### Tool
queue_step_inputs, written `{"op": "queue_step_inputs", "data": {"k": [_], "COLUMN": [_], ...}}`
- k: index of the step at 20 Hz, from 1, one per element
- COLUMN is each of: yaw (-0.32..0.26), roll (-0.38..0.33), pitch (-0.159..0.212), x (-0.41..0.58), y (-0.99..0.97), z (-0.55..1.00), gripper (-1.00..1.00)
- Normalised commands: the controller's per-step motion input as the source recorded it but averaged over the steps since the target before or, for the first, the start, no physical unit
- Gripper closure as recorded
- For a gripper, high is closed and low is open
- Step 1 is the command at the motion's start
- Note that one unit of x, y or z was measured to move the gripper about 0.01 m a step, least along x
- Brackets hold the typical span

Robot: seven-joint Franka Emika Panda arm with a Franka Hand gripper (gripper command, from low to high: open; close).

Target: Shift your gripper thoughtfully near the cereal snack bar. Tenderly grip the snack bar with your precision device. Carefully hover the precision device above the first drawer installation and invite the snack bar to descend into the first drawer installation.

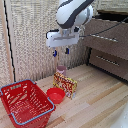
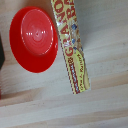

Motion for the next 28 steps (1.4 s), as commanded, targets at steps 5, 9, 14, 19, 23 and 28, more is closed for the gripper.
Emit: {"op": "queue_step_inputs", "data": {"k": [5,9,14,19,23,28], "yaw": [0.032,0.022,0.037,0.058,0.077,0.063], "roll": [0.0,0.0,0.0,-0.013,-0.083,-0.086], "pitch": [0.008,0.01,0.01,0.04,0.049,0.069], "x": [-0.197,-0.175,-0.082,0.0,0.0,0.0], "y": [0.01,0.0,0.0,0.02,0.1,0.14], "z": [-0.4,-0.42,-0.4,-0.44,-0.43,-0.38], "gripper": [-1.0,-1.0,-1.0,-1.0,-1.0,-1.0]}}
